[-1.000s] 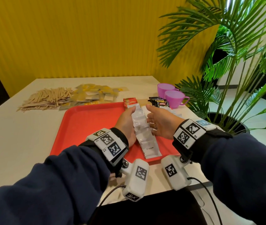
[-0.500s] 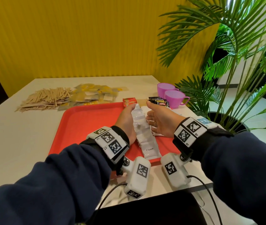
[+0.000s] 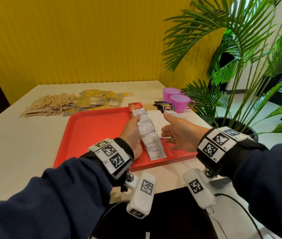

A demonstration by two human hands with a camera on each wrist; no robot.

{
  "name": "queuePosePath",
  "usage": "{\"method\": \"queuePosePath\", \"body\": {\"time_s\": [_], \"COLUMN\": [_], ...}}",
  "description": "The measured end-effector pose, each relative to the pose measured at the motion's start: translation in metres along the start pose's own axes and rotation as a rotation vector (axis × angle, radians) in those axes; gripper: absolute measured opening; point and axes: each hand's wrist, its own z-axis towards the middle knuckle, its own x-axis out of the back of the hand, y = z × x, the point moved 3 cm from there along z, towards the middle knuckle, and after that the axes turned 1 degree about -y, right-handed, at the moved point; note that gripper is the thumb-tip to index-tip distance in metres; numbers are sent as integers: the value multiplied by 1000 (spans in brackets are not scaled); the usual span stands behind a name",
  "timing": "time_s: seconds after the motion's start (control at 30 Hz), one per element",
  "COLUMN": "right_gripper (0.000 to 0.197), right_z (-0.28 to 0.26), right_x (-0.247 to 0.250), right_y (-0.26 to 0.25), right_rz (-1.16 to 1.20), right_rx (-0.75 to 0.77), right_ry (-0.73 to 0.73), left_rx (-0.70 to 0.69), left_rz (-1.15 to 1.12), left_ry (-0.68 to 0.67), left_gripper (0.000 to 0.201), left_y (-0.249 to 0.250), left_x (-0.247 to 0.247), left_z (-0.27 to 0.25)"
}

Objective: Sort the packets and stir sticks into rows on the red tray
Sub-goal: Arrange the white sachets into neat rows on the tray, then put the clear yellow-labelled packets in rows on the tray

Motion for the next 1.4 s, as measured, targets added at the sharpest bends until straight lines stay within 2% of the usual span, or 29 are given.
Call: {"method": "queuePosePath", "body": {"time_s": [0.07, 0.17, 0.23, 0.37, 0.43, 0.53, 0.63, 0.87, 0.93, 1.0, 1.07, 1.1, 1.17, 1.23, 1.33, 1.4], "right_gripper": [83, 73, 65, 67, 75, 98, 100, 87, 83, 68, 56, 53, 49, 43, 34, 32], "right_z": [-3, -3, -3, -1, 0, 5, 2, -6, -7, -7, -9, -10, -11, -11, -10, -7], "right_x": [-6, -14, -18, -16, -17, -20, -20, -13, -11, -7, -4, -3, -1, -2, -8, -15], "right_y": [4, 10, 10, 8, 6, 5, 4, 1, 0, -2, -5, -7, -14, -23, -38, -50], "right_rz": [23, 63, 74, 73, 46, 28, 43, 87, 65, -6, -139, -202, -290, -326, -343, -346], "right_rx": [-8, -22, -41, -46, -48, -32, -22, 19, 26, 34, 50, 68, 109, 145, 187, 216], "right_ry": [-63, -136, -139, -116, -92, -84, -84, -58, -26, 31, 85, 114, 158, 166, 163, 162], "left_rx": [1, -1, -1, -6, -6, 1, -6, -32, -22, -23, 3, -5, -46, -59, -72, -73], "left_rz": [-43, -92, -90, -74, -65, -63, -53, -61, -70, -8, 58, 130, 269, 351, 440, 475], "left_ry": [-6, -27, -32, -20, -23, -1, -2, -12, 35, 55, 50, 66, 157, 179, 210, 233], "left_gripper": [60, 54, 53, 53, 54, 56, 55, 59, 70, 80, 92, 87, 56, 28, 34, 29], "left_y": [-3, -8, -12, -13, -10, -10, -8, -3, 0, 0, 11, 20, 38, 57, 81, 97], "left_x": [-4, -11, -14, -16, -16, -13, -13, -11, -8, 4, 3, 1, 9, 18, 34, 44], "left_z": [-2, -2, -1, 1, 2, 8, 8, 9, 4, 20, 10, -2, -14, -23, -30, -36]}}
